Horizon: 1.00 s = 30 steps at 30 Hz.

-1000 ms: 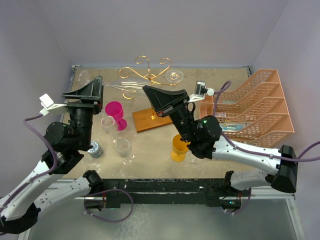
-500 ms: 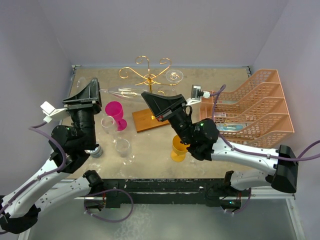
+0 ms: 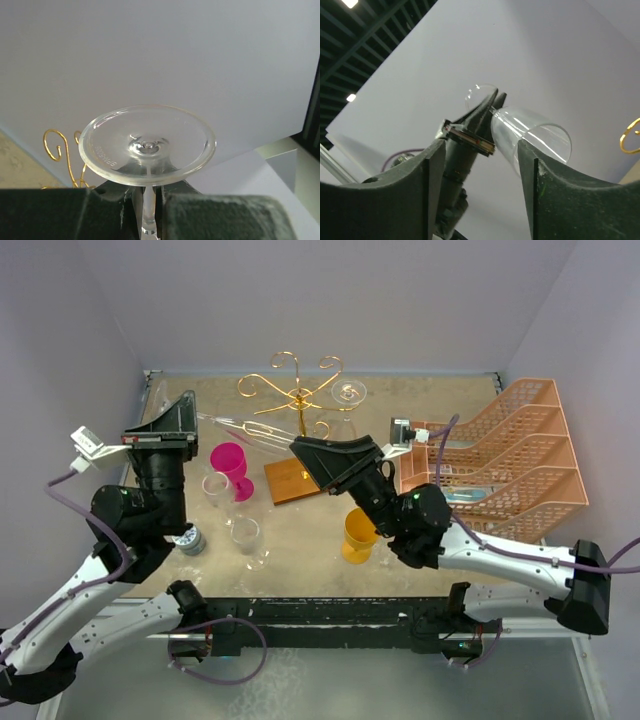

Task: Place the wine glass upside down on the wine glass rack

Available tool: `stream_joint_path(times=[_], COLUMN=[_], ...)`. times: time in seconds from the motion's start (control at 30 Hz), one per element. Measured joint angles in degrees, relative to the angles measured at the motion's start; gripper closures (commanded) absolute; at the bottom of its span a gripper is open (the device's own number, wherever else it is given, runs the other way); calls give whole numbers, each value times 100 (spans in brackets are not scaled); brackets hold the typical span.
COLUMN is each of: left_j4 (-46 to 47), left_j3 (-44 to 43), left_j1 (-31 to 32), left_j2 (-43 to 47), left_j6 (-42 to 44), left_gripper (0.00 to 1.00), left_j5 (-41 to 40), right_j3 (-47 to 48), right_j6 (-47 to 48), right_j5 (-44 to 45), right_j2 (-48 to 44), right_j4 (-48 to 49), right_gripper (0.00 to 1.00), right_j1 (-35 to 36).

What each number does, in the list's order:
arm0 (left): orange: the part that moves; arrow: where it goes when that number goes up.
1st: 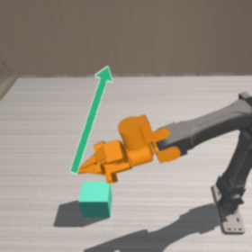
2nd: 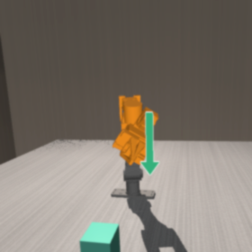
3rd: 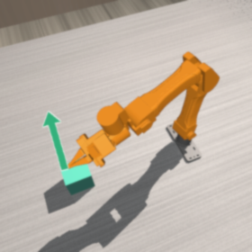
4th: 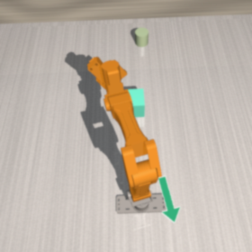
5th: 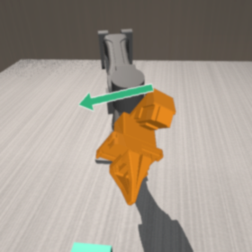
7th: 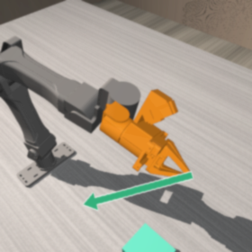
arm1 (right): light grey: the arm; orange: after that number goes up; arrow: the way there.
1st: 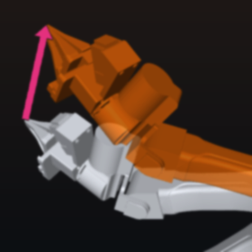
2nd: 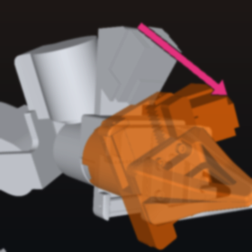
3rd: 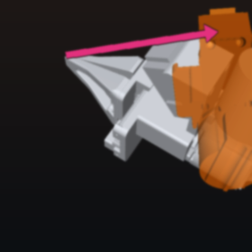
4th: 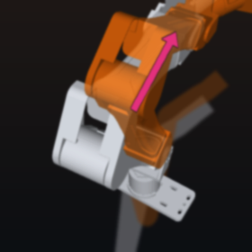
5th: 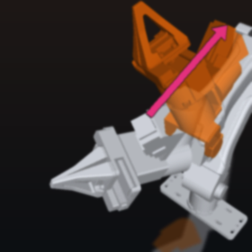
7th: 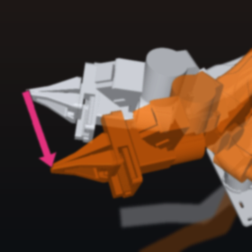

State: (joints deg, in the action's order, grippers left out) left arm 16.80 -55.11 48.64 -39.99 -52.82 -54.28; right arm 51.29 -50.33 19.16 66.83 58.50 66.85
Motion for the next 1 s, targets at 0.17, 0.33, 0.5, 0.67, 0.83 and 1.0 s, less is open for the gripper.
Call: stream_joint_path(times=[0.17,0.33,0.5,0.67,0.83,1.0], left_j4=[-603,-1346,-1943,-2365,-2752,-3016], left_j3=[-560,-1178,-1707,-1803,-1810,-1838], left_j1=[2,2,2,2,2,2], left_j2=[-107,-166,-260,-361,-411,-413], left_j6=[984,1893,2750,3388,3755,3895], left_gripper=[100,100,100,100,100,100], left_j5=[350,855,1832,3112,4225,4778], right_j3=[-223,-229,153,935,1342,1427], right_j6=[212,658,1419,2131,2660,2944], right_j5=[-166,-389,-778,-1300,-1803,-2199], right_j2=[-428,-848,-713,-234,168,553], right_j4=[-479,-1340,-1921,-2063,-2037,-2048], right_gripper=[30,28,29,30,35,46], right_j1=[0,0,0,0,0,0])
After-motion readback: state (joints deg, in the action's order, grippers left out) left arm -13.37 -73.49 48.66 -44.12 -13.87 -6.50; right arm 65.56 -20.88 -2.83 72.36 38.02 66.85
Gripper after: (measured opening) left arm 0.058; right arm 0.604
